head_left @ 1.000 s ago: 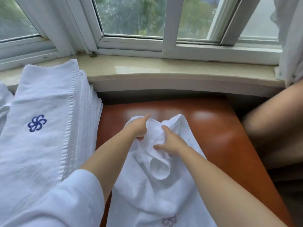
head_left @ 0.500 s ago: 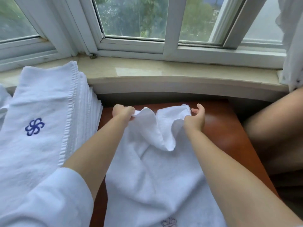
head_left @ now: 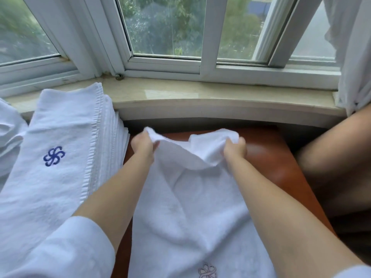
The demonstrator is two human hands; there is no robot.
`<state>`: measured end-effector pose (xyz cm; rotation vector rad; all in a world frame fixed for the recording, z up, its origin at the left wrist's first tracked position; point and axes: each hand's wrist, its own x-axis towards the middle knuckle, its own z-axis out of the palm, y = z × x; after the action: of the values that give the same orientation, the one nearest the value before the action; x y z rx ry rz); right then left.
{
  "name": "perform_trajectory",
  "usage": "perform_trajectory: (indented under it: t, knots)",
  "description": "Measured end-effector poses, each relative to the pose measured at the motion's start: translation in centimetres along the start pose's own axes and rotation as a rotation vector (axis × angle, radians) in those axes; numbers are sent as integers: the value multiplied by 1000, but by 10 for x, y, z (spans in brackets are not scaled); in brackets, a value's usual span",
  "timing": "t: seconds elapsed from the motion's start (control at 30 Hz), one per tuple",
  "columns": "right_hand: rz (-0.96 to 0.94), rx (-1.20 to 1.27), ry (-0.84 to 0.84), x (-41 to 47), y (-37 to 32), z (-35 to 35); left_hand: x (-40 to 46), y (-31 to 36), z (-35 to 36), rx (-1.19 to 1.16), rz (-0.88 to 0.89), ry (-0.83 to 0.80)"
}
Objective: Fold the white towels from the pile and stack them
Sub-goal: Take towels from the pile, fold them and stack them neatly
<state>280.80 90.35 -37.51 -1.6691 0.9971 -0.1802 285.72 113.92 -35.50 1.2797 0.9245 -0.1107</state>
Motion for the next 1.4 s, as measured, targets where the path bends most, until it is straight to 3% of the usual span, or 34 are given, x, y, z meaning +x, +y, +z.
perform_trajectory:
  t: [0.07,0.17,0.2,0.27,0.33,0.43,0.57,0.7,1.0,1.07,1.2,1.3,1.4]
  knots:
    - [-166,80,134,-2,-33,-3,-11,32,8,-230,232,-18]
    - [-211,158,294,-12,-45,-6,-23,50,4,-214,388,86]
    - [-190,118,293,-17,-37,-8,-18,42,0,-185,351,114]
    - [-69,-31,200,-27,-4,-10,-10,8,-16,-137,50,77]
    - [112,-214,110,-37,35,-13,-13,-39,-36,108,-169,-28]
    - [254,-250,98,-44,68,-15,-15,-84,-49,233,-245,-29]
    - [43,-294,2,-26,63,-12,-1,-72,-46,159,-206,1]
    - [-44,-301,-108,2,45,1,24,-46,-35,195,-169,-39]
    - [79,-477,-228,55,18,37,68,-39,-6,340,-155,-76]
    - [64,-431,-163,64,13,39,76,-38,-3,329,-62,-58]
    - [-97,-183,167,74,11,37,86,-23,-4,120,144,148]
    - [-37,89,122,75,10,38,85,-16,-5,108,176,72]
    - [-97,-40,143,63,9,37,77,-20,-7,93,150,10]
